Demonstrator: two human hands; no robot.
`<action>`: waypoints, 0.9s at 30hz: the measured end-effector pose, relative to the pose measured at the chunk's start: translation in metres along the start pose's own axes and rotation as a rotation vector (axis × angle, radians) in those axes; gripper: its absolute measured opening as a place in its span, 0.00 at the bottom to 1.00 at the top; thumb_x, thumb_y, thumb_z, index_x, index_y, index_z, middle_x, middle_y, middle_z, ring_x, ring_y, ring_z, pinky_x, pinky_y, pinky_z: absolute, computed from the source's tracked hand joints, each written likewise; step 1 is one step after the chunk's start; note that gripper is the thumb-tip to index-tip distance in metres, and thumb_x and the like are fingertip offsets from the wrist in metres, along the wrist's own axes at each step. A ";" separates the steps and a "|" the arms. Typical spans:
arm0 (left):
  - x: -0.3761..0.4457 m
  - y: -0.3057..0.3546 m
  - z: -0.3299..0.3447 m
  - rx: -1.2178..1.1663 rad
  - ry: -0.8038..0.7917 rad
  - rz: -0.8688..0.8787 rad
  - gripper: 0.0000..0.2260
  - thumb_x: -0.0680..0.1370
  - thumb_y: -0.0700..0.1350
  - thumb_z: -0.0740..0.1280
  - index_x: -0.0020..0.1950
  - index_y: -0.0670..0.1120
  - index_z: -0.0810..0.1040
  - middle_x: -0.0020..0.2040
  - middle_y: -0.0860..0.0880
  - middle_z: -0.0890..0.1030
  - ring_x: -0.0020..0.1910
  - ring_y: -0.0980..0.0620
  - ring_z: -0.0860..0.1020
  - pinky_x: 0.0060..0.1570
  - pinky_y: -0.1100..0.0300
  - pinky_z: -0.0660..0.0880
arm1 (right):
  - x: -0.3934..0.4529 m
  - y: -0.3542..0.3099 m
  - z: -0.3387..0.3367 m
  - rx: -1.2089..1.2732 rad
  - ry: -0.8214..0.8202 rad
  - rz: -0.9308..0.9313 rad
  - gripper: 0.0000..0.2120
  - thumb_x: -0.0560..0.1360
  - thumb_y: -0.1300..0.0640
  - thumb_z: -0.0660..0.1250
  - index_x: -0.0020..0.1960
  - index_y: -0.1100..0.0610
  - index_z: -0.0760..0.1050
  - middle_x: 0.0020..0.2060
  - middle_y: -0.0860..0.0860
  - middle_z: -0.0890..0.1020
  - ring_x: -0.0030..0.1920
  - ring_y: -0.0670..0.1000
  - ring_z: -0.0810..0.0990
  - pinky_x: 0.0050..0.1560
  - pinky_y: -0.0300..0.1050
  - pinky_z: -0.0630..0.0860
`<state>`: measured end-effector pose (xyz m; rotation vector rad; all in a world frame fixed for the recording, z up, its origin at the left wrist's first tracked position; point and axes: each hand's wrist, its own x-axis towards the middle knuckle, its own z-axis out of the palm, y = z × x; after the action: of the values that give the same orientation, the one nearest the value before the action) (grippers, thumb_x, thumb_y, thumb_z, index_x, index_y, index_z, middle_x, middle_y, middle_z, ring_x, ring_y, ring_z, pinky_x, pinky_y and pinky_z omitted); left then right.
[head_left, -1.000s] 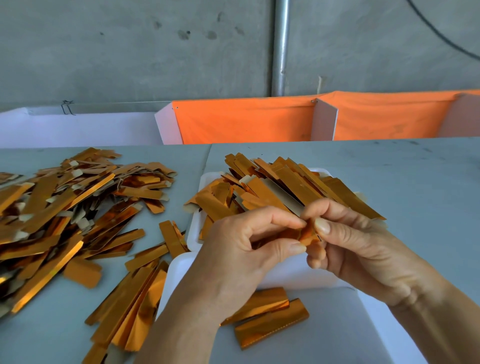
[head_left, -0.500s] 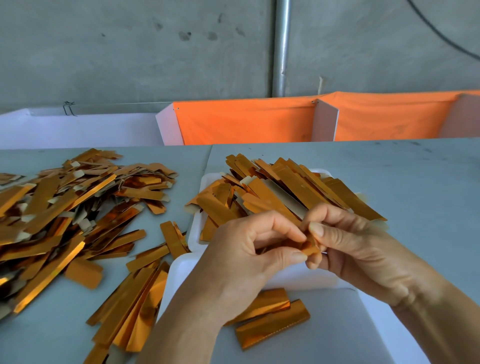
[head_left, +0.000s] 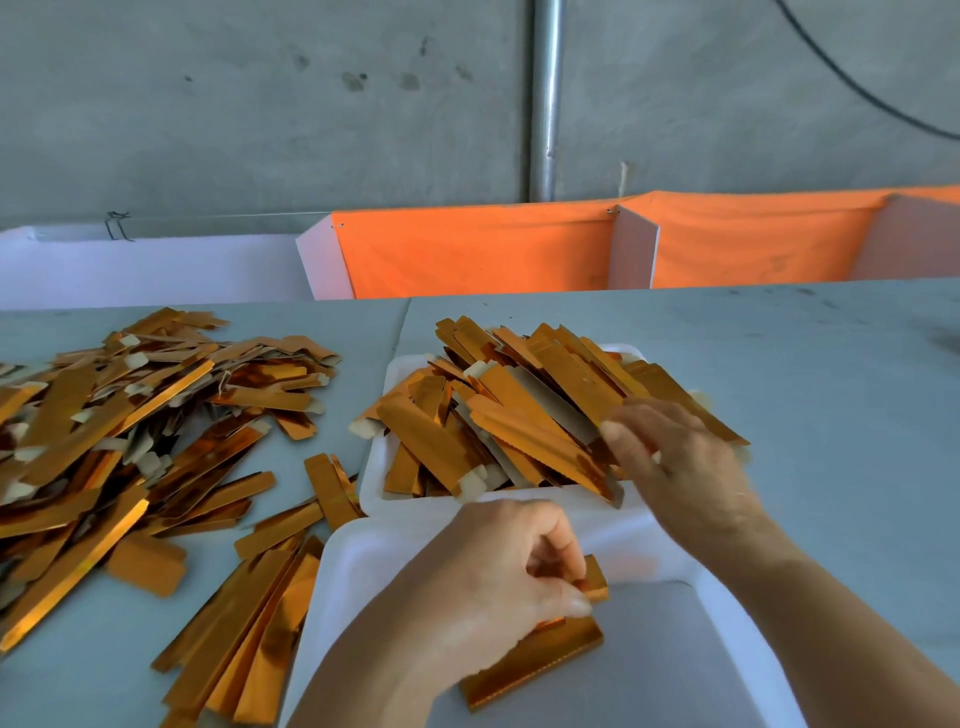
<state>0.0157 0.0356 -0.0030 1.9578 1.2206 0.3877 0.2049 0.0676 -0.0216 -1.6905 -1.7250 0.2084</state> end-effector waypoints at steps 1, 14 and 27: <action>0.000 0.000 0.001 0.027 -0.013 -0.021 0.05 0.71 0.50 0.73 0.43 0.57 0.78 0.47 0.61 0.81 0.47 0.65 0.78 0.54 0.61 0.76 | 0.000 -0.002 0.004 -0.024 -0.029 -0.010 0.15 0.79 0.48 0.60 0.58 0.53 0.79 0.60 0.50 0.77 0.61 0.51 0.72 0.59 0.39 0.65; 0.001 -0.009 -0.001 0.117 0.186 -0.028 0.08 0.76 0.52 0.67 0.55 0.57 0.77 0.50 0.61 0.78 0.49 0.65 0.76 0.46 0.72 0.71 | -0.006 -0.016 0.012 -0.307 -0.117 -0.101 0.18 0.70 0.35 0.65 0.51 0.45 0.79 0.72 0.46 0.64 0.74 0.50 0.53 0.74 0.59 0.50; 0.009 -0.011 -0.001 -0.028 0.463 0.036 0.14 0.79 0.49 0.62 0.65 0.60 0.73 0.59 0.61 0.78 0.56 0.62 0.76 0.53 0.71 0.70 | -0.004 -0.015 0.005 -0.108 0.288 -0.088 0.06 0.75 0.62 0.69 0.42 0.63 0.80 0.40 0.54 0.77 0.33 0.52 0.73 0.31 0.38 0.66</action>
<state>0.0125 0.0470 -0.0121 1.9268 1.4533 0.9095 0.1895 0.0639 -0.0186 -1.6257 -1.6125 -0.1640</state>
